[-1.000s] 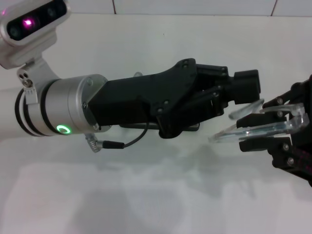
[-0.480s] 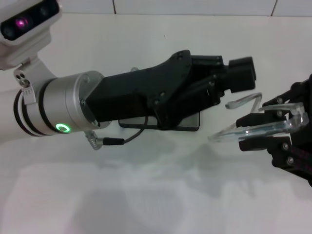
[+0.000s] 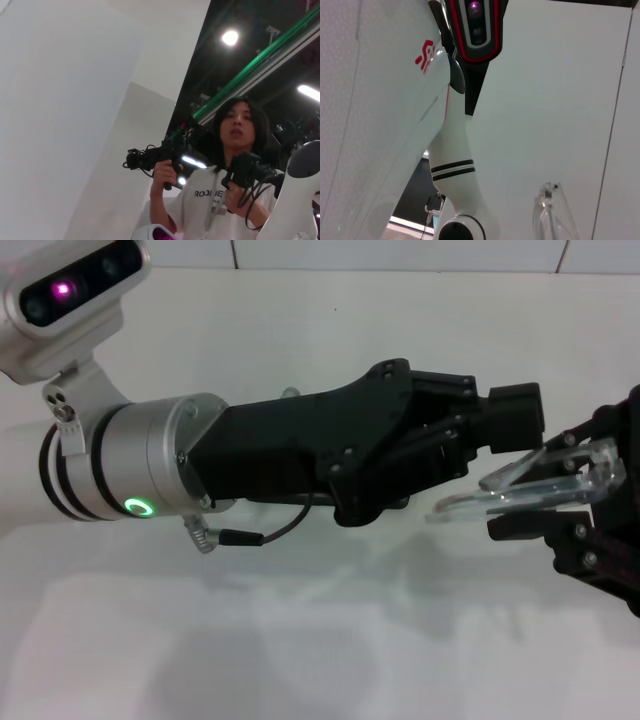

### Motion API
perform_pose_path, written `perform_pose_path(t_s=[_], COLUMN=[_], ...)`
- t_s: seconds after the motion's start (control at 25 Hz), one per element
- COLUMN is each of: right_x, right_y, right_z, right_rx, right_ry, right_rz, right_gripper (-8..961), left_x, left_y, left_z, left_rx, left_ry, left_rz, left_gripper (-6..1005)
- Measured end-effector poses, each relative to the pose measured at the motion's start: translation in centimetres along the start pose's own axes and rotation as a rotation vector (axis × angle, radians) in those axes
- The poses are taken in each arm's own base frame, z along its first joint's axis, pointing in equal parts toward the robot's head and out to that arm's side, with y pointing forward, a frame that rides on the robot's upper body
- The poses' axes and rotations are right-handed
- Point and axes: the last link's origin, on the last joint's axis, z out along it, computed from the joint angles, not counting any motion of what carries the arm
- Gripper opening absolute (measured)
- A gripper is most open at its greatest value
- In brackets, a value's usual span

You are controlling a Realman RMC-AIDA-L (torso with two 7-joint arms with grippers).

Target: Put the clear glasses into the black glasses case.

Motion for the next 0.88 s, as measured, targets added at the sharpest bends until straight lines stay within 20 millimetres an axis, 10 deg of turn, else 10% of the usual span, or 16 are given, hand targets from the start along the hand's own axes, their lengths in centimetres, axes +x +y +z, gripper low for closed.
perform_pose_path(t_s=[0.48, 0.88], right_x=[0.4, 1.9], right_y=[0.4, -2.0], right_z=[0.0, 3.1], right_rx=[-0.026, 0.018], right_ry=[0.053, 0.704], right_rz=[0.065, 0.263], right_gripper=[116, 115], left_x=[1.6, 4.8], left_y=[0.0, 3.0], left_z=[-4.7, -12.9], left_rx=[0.184, 0.495], left_ry=[0.061, -0.023], left_rz=[0.170, 0.342], left_gripper=[85, 79])
